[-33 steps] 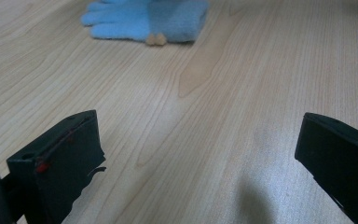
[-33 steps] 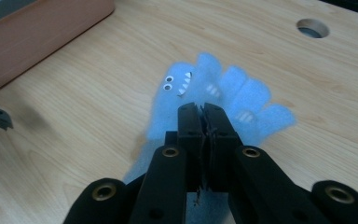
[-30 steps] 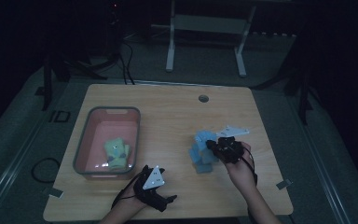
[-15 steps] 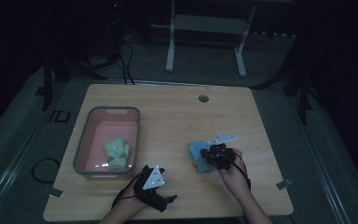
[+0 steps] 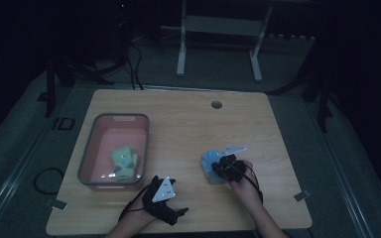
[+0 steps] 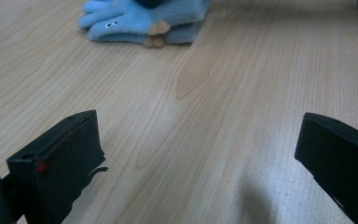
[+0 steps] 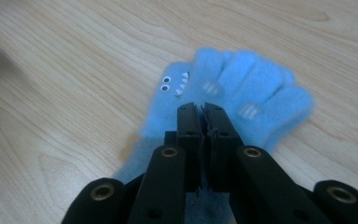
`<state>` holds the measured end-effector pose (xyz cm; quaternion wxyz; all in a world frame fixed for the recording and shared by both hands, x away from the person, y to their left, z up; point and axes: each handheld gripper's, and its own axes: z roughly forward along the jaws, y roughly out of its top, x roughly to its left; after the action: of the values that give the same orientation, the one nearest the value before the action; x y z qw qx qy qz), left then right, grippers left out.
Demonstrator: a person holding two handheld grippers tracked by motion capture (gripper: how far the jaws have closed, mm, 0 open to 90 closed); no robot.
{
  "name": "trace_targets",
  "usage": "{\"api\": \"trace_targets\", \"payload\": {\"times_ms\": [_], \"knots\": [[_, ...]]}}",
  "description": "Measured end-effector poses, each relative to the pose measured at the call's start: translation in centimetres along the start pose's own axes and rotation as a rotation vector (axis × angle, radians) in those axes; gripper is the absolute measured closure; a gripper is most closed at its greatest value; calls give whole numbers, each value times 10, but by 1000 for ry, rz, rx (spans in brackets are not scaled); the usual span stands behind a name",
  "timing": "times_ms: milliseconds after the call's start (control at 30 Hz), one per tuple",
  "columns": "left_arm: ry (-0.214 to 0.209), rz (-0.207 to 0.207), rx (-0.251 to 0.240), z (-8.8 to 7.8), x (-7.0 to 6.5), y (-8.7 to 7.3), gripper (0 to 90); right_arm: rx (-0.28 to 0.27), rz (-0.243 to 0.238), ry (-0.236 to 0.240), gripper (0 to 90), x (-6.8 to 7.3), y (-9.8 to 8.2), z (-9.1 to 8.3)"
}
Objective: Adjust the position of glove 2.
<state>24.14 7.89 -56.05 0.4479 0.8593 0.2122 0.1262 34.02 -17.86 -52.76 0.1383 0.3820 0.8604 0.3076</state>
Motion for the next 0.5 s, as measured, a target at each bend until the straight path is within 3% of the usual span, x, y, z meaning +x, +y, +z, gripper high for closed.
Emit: {"api": "trace_targets", "payload": {"times_ms": [300,367,433,500], "knots": [[11,3,-4,0,-1,1,7,5,12,10,834,-1,-5,8],[32,15,1,1,-2,2,7,-6,11,10,779,-1,-5,5],[92,38,-5,0,-5,4,7,-23,9,15,676,0,-4,1],[96,33,-24,-2,-5,7,7,-44,15,34,594,-1,-4,-3]]}}
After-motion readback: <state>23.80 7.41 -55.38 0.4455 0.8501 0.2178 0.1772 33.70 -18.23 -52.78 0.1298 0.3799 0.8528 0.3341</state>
